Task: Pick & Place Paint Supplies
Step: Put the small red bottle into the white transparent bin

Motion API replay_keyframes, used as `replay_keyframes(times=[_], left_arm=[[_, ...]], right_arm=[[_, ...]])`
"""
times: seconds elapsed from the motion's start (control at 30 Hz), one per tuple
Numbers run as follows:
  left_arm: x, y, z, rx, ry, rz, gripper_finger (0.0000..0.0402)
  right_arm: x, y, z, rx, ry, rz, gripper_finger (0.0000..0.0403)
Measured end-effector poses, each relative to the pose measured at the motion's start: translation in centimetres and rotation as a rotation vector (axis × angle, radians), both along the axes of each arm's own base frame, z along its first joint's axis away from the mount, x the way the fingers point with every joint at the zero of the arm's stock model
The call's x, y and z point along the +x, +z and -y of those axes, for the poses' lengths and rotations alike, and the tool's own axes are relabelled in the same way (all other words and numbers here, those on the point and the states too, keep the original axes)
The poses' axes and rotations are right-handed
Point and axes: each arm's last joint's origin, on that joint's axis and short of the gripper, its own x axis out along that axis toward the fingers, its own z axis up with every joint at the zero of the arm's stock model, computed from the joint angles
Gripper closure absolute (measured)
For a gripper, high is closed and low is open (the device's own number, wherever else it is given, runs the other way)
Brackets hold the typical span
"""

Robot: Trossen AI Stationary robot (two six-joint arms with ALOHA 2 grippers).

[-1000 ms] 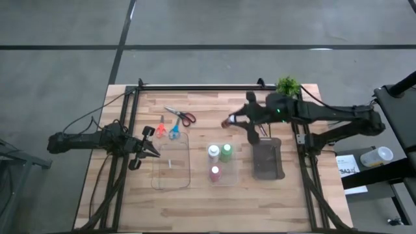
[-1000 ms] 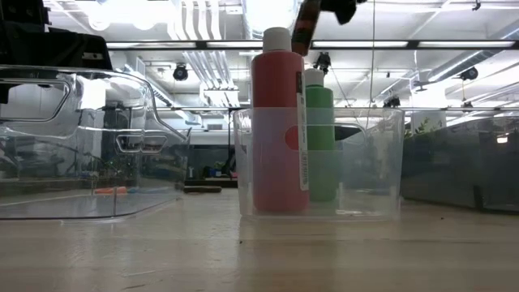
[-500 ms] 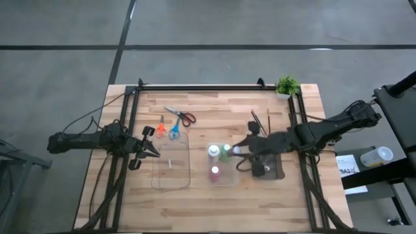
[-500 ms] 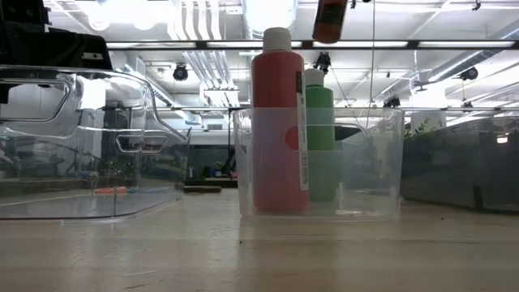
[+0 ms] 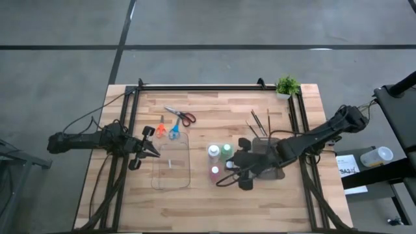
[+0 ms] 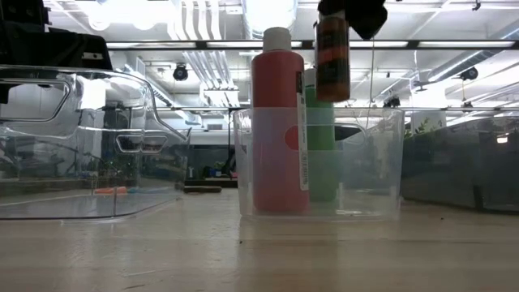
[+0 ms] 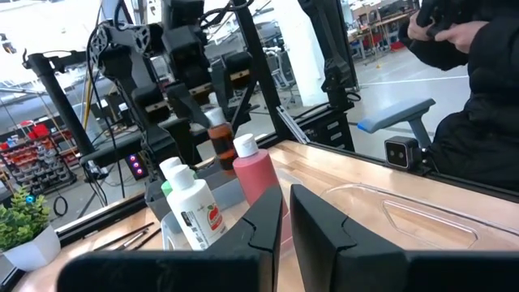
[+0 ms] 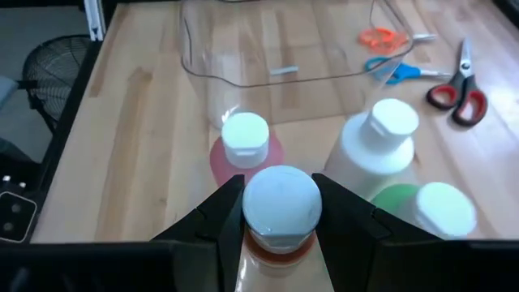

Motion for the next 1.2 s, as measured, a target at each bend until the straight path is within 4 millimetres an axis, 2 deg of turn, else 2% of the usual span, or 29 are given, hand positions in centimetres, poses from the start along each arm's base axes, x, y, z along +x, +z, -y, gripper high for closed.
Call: replay_keyframes(times=[0.3, 0.9, 1.2], left_arm=[[0.0, 0.0, 0.0, 0.0, 0.0, -0.001, 0.0366], [0.0, 0.0, 0.0, 0.0, -0.001, -0.001, 0.0366], [0.0, 0.0, 0.0, 0.0, -0.001, -0.001, 0.0366]], right_arm=[[0.9, -1.8, -0.7, 0.014, -0.042, -0.024, 0.0278], [-0.7, -5.6, -0.3, 0.082, -0.134, 0.001, 0.0278], [-1.8, -8.4, 0.2, 0.125, -0.139, 0.058, 0.0278]])
